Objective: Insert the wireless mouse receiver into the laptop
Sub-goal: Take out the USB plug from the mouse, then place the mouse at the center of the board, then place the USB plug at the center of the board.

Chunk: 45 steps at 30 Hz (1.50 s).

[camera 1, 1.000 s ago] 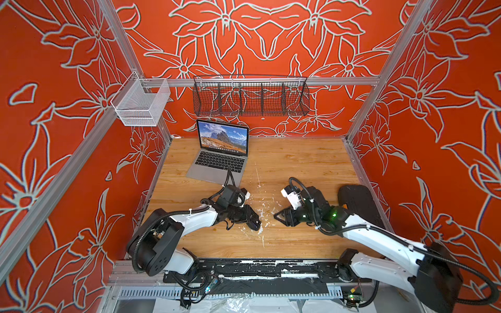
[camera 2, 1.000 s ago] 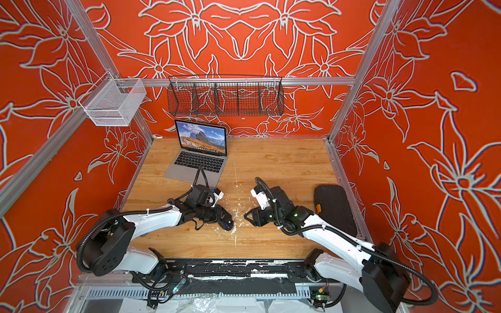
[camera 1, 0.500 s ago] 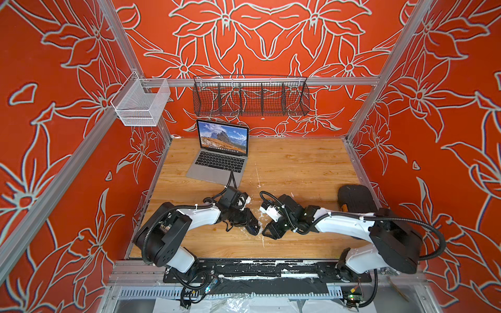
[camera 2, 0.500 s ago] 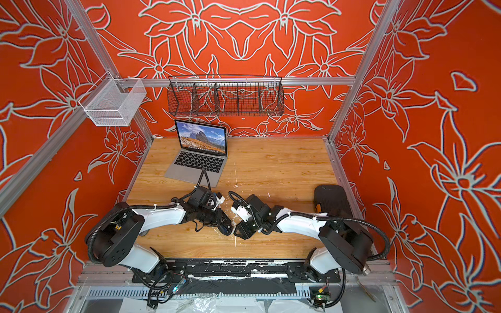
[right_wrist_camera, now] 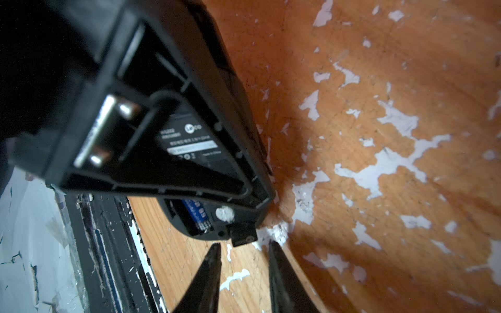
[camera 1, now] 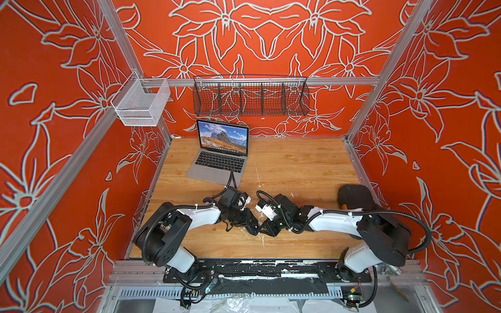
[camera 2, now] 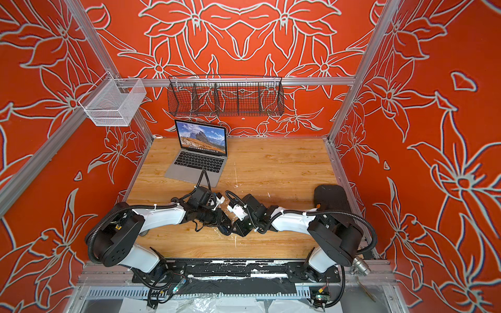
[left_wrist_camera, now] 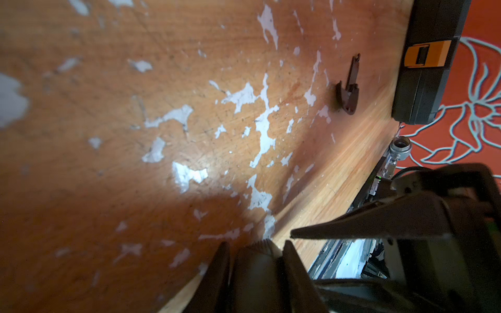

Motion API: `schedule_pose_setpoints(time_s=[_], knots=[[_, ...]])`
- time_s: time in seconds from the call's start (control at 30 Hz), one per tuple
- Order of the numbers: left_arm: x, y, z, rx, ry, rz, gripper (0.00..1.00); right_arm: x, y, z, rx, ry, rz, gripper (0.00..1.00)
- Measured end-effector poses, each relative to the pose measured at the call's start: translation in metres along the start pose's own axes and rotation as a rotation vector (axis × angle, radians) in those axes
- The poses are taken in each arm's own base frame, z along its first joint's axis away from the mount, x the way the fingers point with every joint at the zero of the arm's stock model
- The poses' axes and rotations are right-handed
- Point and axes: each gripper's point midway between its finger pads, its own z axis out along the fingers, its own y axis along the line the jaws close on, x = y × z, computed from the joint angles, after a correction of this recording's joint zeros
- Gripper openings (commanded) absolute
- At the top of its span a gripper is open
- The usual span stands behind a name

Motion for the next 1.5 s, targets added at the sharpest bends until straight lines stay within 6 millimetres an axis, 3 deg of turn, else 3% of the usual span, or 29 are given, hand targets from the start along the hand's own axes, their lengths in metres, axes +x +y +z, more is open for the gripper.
schedule_pose_setpoints(time_s=[0.2,0.4,0.5,0.77,0.93,1.1,1.3,1.5], knots=[[0.001,-0.001,0.000,0.005,0.004,0.000,0.00,-0.002,-0.001,0.005,-0.001,-0.005,0.000,0.24],[0.000,0.000,0.000,0.006,0.001,0.000,0.00,-0.003,0.001,0.006,-0.019,-0.011,0.012,0.08],[-0.001,0.000,0.000,0.005,-0.001,-0.001,0.00,-0.004,0.001,0.005,-0.018,-0.012,0.009,0.06],[-0.003,0.004,-0.003,0.000,-0.010,-0.001,0.00,-0.017,-0.004,-0.030,0.091,-0.112,-0.065,0.06],[-0.004,0.008,-0.008,-0.034,-0.027,0.013,0.47,-0.007,-0.026,-0.033,0.208,-0.106,-0.096,0.08],[-0.007,0.012,-0.020,-0.095,-0.063,0.040,0.77,0.006,-0.042,-0.030,0.283,-0.053,-0.105,0.12],[-0.021,0.022,-0.050,-0.209,-0.154,0.062,0.87,0.021,-0.051,-0.031,0.326,-0.008,-0.102,0.20],[-0.067,0.030,-0.108,-0.308,-0.273,0.039,0.88,0.034,-0.055,-0.035,0.358,0.038,-0.085,0.44]])
